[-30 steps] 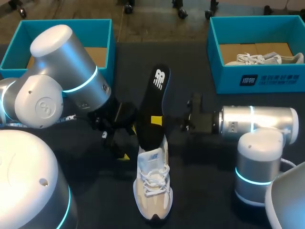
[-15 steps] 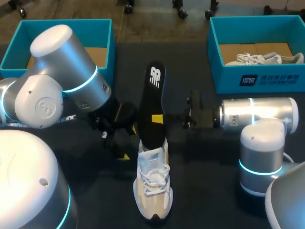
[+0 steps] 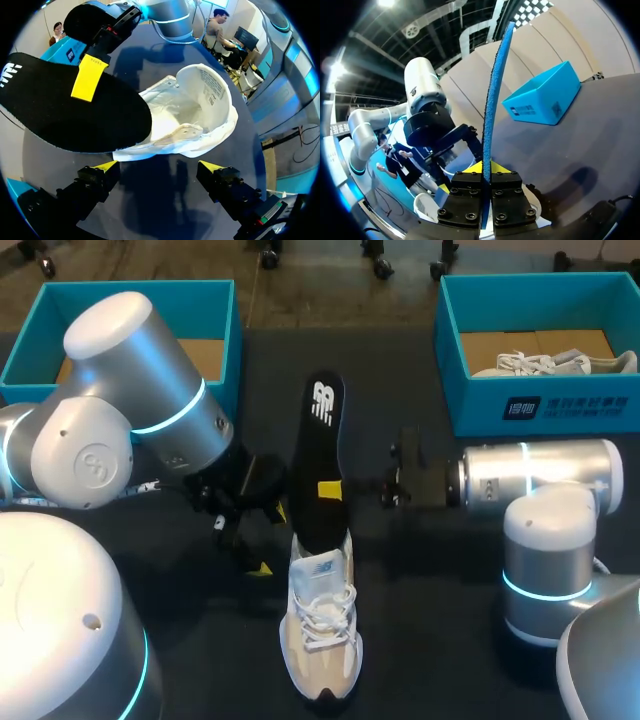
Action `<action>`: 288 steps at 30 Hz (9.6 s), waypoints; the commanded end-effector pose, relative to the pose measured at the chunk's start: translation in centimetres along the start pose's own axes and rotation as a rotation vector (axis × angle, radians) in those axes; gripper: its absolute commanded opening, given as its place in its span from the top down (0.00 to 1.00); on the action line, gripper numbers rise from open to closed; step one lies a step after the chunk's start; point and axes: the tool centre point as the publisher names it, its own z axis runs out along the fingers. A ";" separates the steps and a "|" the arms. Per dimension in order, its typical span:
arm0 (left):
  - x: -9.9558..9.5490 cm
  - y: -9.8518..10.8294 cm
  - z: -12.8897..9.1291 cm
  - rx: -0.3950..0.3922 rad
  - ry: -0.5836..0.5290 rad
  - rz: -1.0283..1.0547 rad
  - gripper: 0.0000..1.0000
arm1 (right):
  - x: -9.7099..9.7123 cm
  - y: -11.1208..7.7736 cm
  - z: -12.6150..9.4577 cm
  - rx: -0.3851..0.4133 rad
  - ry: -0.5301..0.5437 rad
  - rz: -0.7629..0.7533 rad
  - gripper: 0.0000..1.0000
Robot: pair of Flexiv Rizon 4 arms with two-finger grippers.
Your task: Take the shoe out of the shoebox, open the shoe tongue, remove and reinsert the insole, then place the shoe into the shoebox
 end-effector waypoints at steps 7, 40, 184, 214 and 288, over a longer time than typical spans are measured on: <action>0.0 0.0 0.1 0.000 0.000 0.000 0.00 | 0.1 -1.3 0.4 -0.007 0.005 -0.013 1.00; 0.0 0.0 0.1 0.000 0.000 0.000 0.00 | 1.5 -5.5 1.8 0.034 -0.010 0.108 1.00; 0.0 0.0 0.1 0.000 0.000 0.000 0.00 | 2.5 -6.9 3.4 0.069 -0.018 0.314 1.00; 0.0 0.0 0.1 0.000 0.000 0.000 0.00 | 0.8 -3.2 2.6 -0.041 -0.022 0.310 1.00; 0.0 0.0 0.1 0.000 0.000 0.000 0.00 | 3.1 -4.4 2.1 0.076 -0.131 0.369 0.80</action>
